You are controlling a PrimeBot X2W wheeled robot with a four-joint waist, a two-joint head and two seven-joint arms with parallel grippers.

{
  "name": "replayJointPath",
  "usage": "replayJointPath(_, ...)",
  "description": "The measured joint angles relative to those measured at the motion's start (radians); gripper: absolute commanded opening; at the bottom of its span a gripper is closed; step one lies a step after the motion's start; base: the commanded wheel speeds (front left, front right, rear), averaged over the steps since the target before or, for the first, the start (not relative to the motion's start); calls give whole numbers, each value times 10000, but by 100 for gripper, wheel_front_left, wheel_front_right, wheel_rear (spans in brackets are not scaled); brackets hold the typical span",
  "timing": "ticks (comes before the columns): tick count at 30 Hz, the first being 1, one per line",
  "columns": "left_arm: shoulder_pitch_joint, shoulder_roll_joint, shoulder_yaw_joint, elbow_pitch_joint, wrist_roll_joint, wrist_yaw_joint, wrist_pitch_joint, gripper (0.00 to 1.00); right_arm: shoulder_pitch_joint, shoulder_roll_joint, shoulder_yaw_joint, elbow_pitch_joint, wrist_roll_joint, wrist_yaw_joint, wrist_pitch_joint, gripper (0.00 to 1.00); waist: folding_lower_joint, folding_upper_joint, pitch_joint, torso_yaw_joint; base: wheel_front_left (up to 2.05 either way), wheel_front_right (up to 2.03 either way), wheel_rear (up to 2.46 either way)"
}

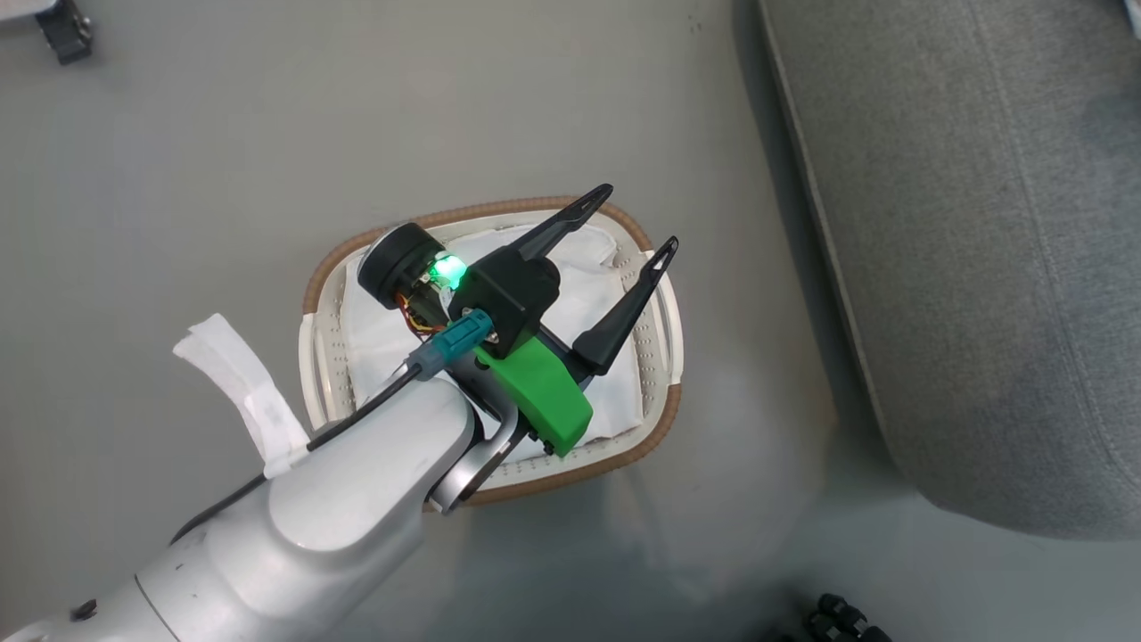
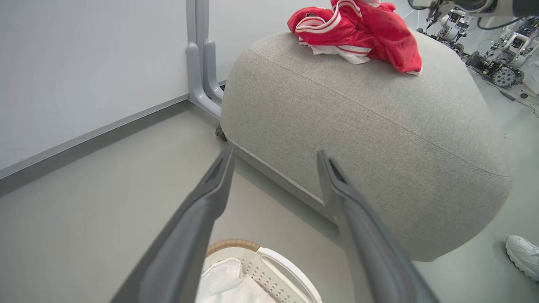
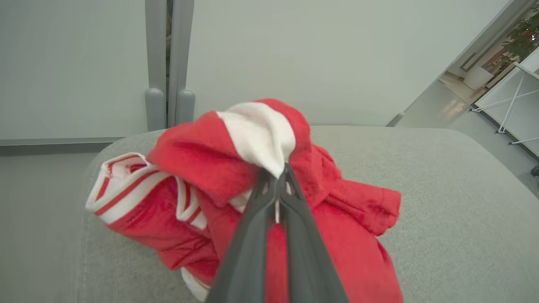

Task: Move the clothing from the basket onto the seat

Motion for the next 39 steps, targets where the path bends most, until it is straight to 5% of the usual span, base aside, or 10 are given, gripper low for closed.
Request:
replayJointPath(7, -58, 199, 33, 52, -4, 50, 23, 100, 158, 564, 8, 629, -56, 0, -546, 2, 0, 0, 192, -27, 0, 0, 0)
replayJointPath(9, -58, 249, 61, 73, -21, 84, 23, 100, 323, 709, 81, 627, -50, 0, -635, 49, 0, 0, 140, -127, 0, 0, 0)
replayJointPath(10, -57, 255, 65, 84, -56, 92, 21, 100, 421, 761, 115, 602, -35, 0, -665, 100, -1, 0, 93, -165, 0, 0, 0)
replayJointPath(25, 512, 293, 439, 328, -516, 267, -372, 100, 2080, 1005, 633, -1197, 326, 0, -719, 100, -1, 0, -1162, -500, 0, 0, 0)
replayJointPath(39, 1970, -50, 2079, 635, -803, 351, -669, 100, 2769, 1496, 1407, -2301, 575, 0, -719, 100, -2, 0, -3077, -67, 0, 0, 0)
